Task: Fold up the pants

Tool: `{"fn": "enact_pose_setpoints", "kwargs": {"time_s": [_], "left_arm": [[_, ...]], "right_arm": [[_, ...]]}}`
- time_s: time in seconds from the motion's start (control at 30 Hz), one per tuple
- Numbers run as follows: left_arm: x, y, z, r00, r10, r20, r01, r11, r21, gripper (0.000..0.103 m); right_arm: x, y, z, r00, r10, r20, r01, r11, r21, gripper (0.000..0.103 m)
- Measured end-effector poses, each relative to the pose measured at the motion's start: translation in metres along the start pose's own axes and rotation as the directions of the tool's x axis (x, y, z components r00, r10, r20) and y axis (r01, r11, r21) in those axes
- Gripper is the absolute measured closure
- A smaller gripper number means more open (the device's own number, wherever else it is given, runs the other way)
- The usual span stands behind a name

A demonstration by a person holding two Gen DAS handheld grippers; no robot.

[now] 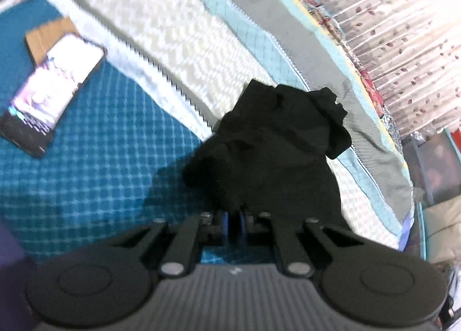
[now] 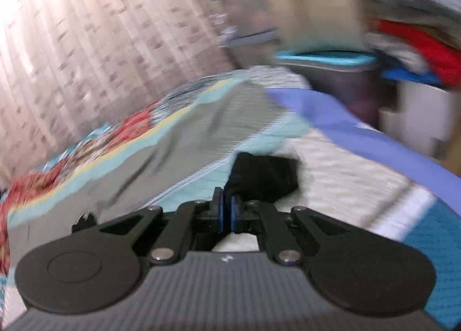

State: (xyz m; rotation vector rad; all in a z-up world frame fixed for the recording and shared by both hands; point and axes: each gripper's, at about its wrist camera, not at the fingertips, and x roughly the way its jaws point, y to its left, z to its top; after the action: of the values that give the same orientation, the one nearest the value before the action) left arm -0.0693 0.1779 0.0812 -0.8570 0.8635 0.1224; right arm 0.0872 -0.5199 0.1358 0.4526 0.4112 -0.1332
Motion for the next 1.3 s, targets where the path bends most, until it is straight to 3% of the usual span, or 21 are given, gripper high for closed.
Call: {"fn": "enact_pose_setpoints", "kwargs": {"time_s": [0.1,0.2,0.23,0.3,0.33,0.4,0.43,0.5,0.57,0.63,0.7,0.77,0.83,0.97,1.03,1.1,1.13,1.2,1.3], "left_arm": [[-0.005,-0.001,-0.011,0.999,0.046,-0.019,-0.045,0.997,0.062,0.096],[0.011,0.001,-0.035,0.984,0.161,-0.074,-0.152,0.981,0.118,0.088],[0.015,0.004,-0.042,0.979,0.187,-0.087,-0.175,0.977,0.125,0.087],[0.009,0.014,-0.05,0.975,0.198,-0.098,-0.188,0.977,0.1,0.089],[0.0,0.021,-0.051,0.983,0.163,-0.083,-0.156,0.985,0.077,0.089],[-0.03,0.028,-0.044,0.997,0.075,0.002,-0.075,0.997,0.035,0.085],[-0.046,0.029,-0.036,0.996,0.06,0.067,-0.062,0.998,0.03,0.083],[-0.062,0.022,-0.016,0.981,0.082,0.174,-0.096,0.993,0.071,0.073],[-0.061,0.002,0.01,0.963,0.12,0.241,-0.162,0.973,0.163,0.068],[-0.043,-0.024,0.038,0.945,0.13,0.299,-0.216,0.936,0.276,0.048],[-0.014,-0.044,0.065,0.935,0.128,0.332,-0.246,0.906,0.343,0.04],[0.025,-0.06,0.091,0.943,0.115,0.312,-0.234,0.895,0.38,0.038],[0.066,-0.072,0.112,0.951,0.105,0.292,-0.222,0.888,0.403,0.024],[0.142,-0.088,0.134,0.95,0.101,0.296,-0.234,0.859,0.456,0.018],[0.176,-0.086,0.143,0.953,0.095,0.289,-0.221,0.867,0.446,0.015],[0.202,-0.077,0.151,0.967,0.051,0.25,-0.16,0.885,0.437,0.01],[0.212,-0.073,0.154,0.974,0.03,0.226,-0.127,0.895,0.429,0.008],[0.228,-0.066,0.158,0.984,-0.023,0.178,-0.053,0.91,0.411,0.004],[0.243,-0.063,0.156,0.988,-0.088,0.13,0.026,0.908,0.417,0.0]], "right_arm": [[-0.019,-0.04,-0.026,0.999,-0.026,-0.023,0.027,0.998,0.054,0.096],[-0.024,-0.056,-0.072,0.992,-0.08,-0.096,0.087,0.993,0.078,0.095],[-0.024,-0.063,-0.088,0.988,-0.098,-0.121,0.108,0.991,0.076,0.091],[-0.029,-0.082,-0.115,0.973,-0.129,-0.19,0.158,0.977,0.146,0.062],[-0.025,-0.078,-0.122,0.968,-0.136,-0.21,0.18,0.962,0.204,0.046],[-0.044,-0.087,-0.132,0.978,-0.149,-0.146,0.193,0.913,0.36,0.047],[-0.065,-0.096,-0.133,0.977,-0.197,-0.076,0.211,0.88,0.426,0.047],[-0.088,-0.1,-0.125,0.959,-0.284,0.006,0.251,0.855,0.455,0.049],[-0.091,-0.084,-0.103,0.95,-0.308,0.058,0.257,0.872,0.416,0.049],[-0.075,-0.048,-0.082,0.971,-0.226,0.072,0.191,0.924,0.332,0.049],[-0.049,-0.007,-0.07,0.991,-0.122,0.053,0.106,0.964,0.242,0.049],[-0.013,0.041,-0.068,1.0,0.0,-0.003,0.001,0.988,0.155,0.049],[0.034,0.095,-0.068,0.989,0.118,-0.085,-0.111,0.99,0.085,0.049],[0.142,0.204,-0.076,0.925,0.257,-0.279,-0.275,0.961,-0.025,0.049],[0.189,0.257,-0.081,0.881,0.3,-0.365,-0.343,0.937,-0.058,0.049],[0.238,0.305,-0.085,0.843,0.326,-0.428,-0.395,0.915,-0.08,0.044],[0.267,0.331,-0.088,0.826,0.336,-0.453,-0.415,0.906,-0.085,0.036],[0.317,0.365,-0.089,0.809,0.337,-0.481,-0.427,0.9,-0.089,0.029],[0.361,0.404,-0.102,0.772,0.349,-0.531,-0.46,0.883,-0.089,0.025]]}}
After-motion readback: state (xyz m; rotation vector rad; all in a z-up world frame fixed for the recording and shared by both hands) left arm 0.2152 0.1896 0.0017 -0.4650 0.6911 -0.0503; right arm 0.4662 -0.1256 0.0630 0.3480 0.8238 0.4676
